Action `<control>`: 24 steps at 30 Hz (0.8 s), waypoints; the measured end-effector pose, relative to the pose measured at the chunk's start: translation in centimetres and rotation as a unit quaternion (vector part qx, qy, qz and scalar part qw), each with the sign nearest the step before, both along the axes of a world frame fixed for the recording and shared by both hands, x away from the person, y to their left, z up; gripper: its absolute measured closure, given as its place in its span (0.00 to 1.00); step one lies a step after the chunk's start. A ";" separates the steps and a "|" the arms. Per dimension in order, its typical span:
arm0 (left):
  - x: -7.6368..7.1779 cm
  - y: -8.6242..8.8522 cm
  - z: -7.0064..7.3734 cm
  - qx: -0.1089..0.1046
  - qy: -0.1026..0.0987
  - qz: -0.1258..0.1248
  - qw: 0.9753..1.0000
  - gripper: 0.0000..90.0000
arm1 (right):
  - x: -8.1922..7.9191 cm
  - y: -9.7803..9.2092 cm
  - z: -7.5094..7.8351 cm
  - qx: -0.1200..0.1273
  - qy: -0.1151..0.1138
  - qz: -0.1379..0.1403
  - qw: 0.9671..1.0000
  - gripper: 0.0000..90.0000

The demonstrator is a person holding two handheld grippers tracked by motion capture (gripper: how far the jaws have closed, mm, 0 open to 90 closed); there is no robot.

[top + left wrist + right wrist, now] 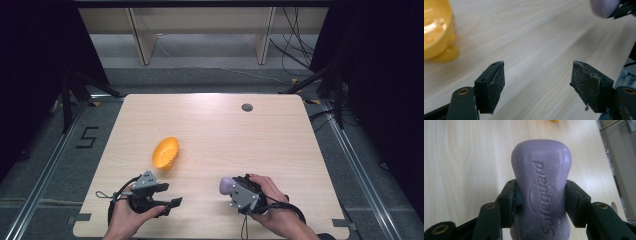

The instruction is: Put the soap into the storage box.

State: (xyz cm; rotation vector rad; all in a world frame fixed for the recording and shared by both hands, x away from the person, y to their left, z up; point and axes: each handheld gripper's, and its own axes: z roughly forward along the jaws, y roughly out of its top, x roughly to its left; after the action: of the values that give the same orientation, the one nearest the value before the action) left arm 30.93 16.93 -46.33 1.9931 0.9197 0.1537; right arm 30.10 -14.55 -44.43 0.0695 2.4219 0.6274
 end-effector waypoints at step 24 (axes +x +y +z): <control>4.3 -10.6 3.4 -0.035 0.080 -0.123 0.989 0.35 | -0.2 0.4 -0.1 0.004 -0.026 0.007 1.000 0.55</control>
State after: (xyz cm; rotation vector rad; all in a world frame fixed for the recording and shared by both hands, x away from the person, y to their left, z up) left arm 35.28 6.28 -42.96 2.0548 0.7596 -0.1774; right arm 29.89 -14.16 -44.53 0.0398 2.3712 0.6377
